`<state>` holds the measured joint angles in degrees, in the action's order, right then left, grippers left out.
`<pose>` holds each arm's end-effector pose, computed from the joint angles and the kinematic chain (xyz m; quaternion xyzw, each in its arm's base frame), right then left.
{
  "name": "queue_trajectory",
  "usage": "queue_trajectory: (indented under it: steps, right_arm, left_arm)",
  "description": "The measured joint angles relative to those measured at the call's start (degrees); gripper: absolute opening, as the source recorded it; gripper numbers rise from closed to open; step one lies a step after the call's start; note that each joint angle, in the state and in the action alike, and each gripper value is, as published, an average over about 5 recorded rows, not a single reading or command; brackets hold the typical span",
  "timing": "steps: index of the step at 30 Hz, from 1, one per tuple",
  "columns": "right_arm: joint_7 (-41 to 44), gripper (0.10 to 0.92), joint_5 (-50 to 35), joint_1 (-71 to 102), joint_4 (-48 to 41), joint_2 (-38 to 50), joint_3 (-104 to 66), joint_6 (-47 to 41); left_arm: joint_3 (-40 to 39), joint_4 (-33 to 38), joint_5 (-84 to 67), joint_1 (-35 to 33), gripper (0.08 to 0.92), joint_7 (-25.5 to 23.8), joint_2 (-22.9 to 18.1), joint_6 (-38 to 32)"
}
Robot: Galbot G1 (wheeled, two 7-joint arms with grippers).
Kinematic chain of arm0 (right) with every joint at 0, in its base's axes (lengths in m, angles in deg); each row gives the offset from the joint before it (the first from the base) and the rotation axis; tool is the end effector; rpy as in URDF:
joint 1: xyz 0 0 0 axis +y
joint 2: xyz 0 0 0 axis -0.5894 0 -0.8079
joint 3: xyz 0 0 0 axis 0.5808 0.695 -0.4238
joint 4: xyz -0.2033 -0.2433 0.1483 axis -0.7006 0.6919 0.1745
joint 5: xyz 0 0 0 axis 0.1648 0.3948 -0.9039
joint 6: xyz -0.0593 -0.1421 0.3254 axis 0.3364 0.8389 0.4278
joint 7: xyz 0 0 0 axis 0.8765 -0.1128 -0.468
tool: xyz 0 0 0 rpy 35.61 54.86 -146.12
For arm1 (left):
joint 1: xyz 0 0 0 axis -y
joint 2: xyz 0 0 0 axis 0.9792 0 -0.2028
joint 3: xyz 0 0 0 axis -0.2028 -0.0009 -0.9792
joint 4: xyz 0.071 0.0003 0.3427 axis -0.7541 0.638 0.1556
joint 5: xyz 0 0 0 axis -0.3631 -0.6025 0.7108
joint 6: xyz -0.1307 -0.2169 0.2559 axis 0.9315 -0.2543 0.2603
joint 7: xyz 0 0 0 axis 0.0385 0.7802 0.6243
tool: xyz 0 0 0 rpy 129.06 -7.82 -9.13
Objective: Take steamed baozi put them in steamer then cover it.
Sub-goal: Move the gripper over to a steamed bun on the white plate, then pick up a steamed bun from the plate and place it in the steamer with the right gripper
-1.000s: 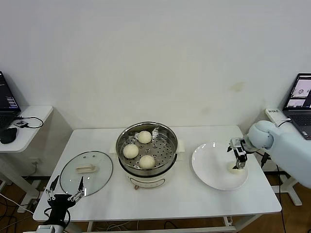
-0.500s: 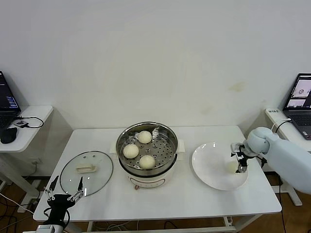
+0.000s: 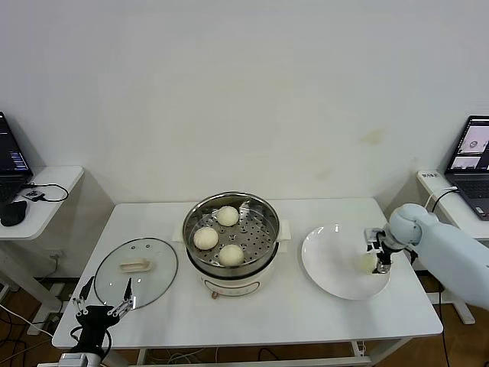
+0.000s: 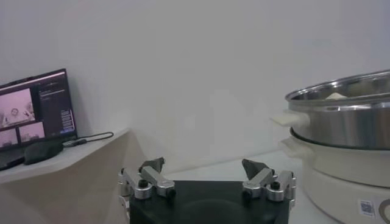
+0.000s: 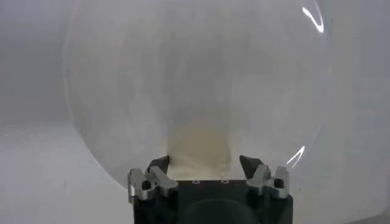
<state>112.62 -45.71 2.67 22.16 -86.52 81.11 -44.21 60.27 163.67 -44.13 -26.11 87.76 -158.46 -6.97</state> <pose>0.5165 -0.1989 -0.2428 0.4216 -0.5377 0.5672 0.4598 0.1501 0.1320 -0.3424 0.0432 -0.9911 -0.1221 0.0311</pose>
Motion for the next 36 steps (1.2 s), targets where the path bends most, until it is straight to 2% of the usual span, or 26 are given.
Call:
queue_trajectory:
  steps: [8, 18, 27, 36]
  right_arm:
    - [0.4, 0.586, 0.1, -0.3, -0.3, -0.2, -0.2, 0.3]
    - [1.3, 0.522, -1.3, -2.1, 2.1, 1.6, 1.2, -0.2]
    - [2.0, 0.532, -5.2, -7.6, 5.7, 3.4, 5.0, -1.5]
    - [1.4, 0.542, -13.6, -20.2, 10.1, 1.7, 12.1, -4.0]
  left_arm:
    - [-0.1, -0.1, 0.0, 0.1, 0.823, 0.0, 0.0, 0.0]
    - [0.0, 0.3, 0.0, -0.1, 0.823, 0.0, -0.1, 0.0]
    - [0.0, 0.9, 0.0, -0.2, 0.823, 0.0, 0.1, 0.0]
    - [-0.7, 0.9, 0.0, 0.4, 0.823, 0.0, 0.5, 0.2]
